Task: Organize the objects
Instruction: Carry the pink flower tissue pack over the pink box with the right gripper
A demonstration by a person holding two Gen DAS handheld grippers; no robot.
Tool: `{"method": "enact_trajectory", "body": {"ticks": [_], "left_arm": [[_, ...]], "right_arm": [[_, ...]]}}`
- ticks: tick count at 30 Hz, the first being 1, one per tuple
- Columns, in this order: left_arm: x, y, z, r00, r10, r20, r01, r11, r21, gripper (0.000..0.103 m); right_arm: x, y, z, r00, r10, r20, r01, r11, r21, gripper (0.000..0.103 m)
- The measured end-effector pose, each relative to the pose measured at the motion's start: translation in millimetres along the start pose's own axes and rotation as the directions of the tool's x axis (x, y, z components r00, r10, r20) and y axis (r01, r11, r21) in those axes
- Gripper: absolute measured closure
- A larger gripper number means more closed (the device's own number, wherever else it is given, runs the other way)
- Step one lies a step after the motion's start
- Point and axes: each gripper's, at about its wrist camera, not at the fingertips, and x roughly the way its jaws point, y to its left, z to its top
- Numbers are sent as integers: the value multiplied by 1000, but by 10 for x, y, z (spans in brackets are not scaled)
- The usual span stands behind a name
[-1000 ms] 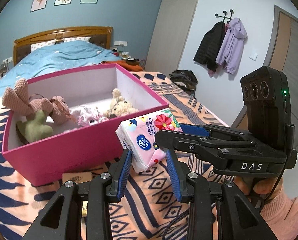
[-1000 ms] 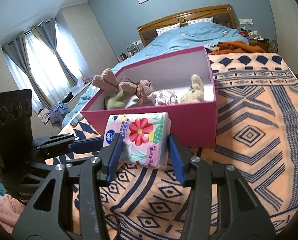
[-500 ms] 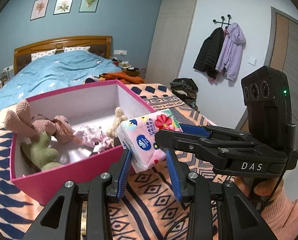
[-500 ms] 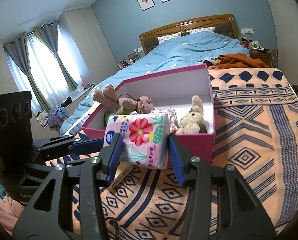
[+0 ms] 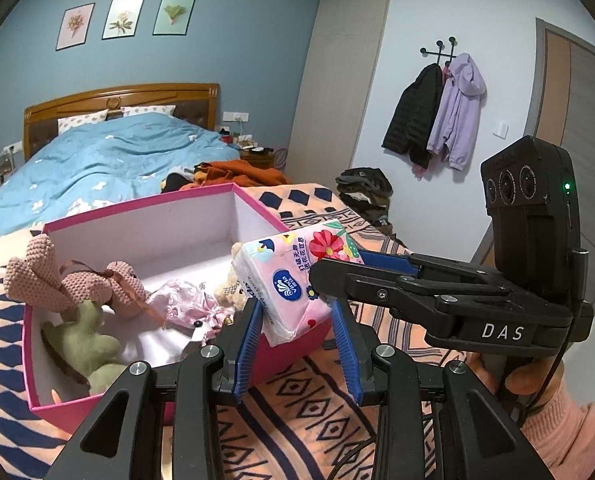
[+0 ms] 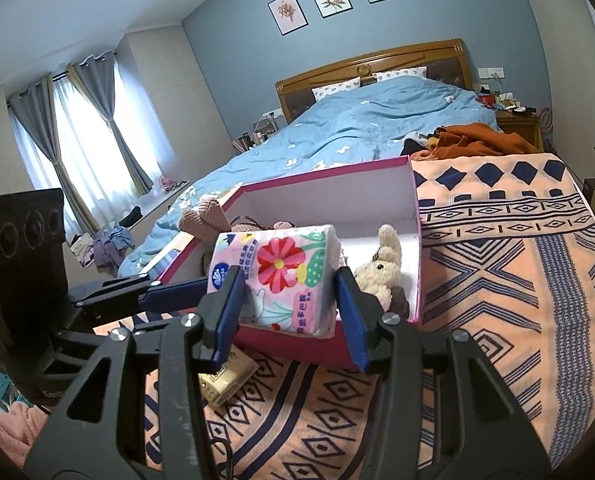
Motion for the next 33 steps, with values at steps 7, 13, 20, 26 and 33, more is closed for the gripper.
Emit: {"method": "enact_trajectory", "body": {"ticks": [7, 13, 20, 26, 33], "left_arm": [[17, 46, 8, 1000, 3, 6, -3, 1000, -9, 67], [6, 69, 15, 1000, 10, 8, -9, 1000, -12, 67], [18, 106, 36, 1000, 14, 3, -14, 1000, -21, 67], [77, 185, 47, 1000, 16, -10, -16, 999, -41, 67], [149, 268, 54, 999, 20, -27, -22, 998, -59, 67]], "right_arm": [[43, 11, 31, 1000, -2, -2, 2, 1000, -7, 53], [77, 45, 65, 1000, -4, -5, 4, 1000, -18, 53], [117, 49, 95, 1000, -3, -8, 3, 1000, -23, 53], [224, 4, 119, 1000, 4, -27, -5, 1000, -13, 53], [325, -26, 132, 999, 5, -47, -5, 1000, -8, 53]]}}
